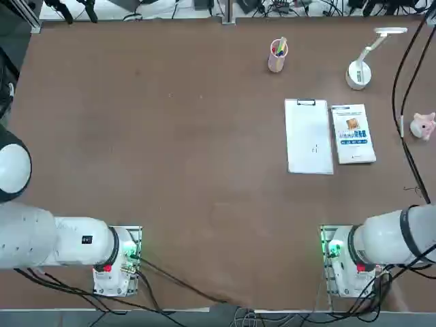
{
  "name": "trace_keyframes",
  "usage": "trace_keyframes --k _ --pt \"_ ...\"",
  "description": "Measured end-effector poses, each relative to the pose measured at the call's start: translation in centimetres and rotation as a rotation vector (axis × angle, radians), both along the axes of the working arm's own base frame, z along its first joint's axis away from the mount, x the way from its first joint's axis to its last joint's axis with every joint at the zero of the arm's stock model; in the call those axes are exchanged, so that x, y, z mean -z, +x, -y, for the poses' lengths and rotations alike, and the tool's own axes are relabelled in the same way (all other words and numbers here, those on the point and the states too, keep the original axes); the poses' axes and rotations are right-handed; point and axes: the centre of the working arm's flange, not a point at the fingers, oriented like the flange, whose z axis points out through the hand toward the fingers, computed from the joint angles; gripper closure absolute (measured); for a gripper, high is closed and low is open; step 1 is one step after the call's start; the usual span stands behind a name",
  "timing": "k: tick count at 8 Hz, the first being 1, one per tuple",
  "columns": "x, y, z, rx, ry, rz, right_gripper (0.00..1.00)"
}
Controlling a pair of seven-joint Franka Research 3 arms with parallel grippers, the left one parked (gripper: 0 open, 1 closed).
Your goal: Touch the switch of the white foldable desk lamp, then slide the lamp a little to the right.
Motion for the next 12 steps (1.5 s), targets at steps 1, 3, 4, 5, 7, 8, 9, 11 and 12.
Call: trace_keyframes --k 1,3,4,5,7,8,9,11,12 --pt "0.0 0.0 0.0 0.001 0.000 0.000 0.00" --pt "0.1 0.1 -0.1 0.000 0.000 -0.003 0.00" --pt "0.3 0.1 -0.3 -0.004 0.000 -0.005 0.00" --pt "0.5 0.2 -0.6 -0.009 0.000 -0.009 0.00" --pt "2.3 1.0 -0.6 -0.011 -0.008 -0.036 0.00" --pt "4.6 2.3 -0.4 -0.013 -0.034 -0.049 0.00" --pt "8.2 4.0 -0.2 -0.020 -0.067 -0.051 0.00" --pt "16.9 6.6 0.2 0.017 -0.143 -0.030 0.00" --pt "20.9 6.7 0.4 0.024 -0.196 -0.015 0.00"
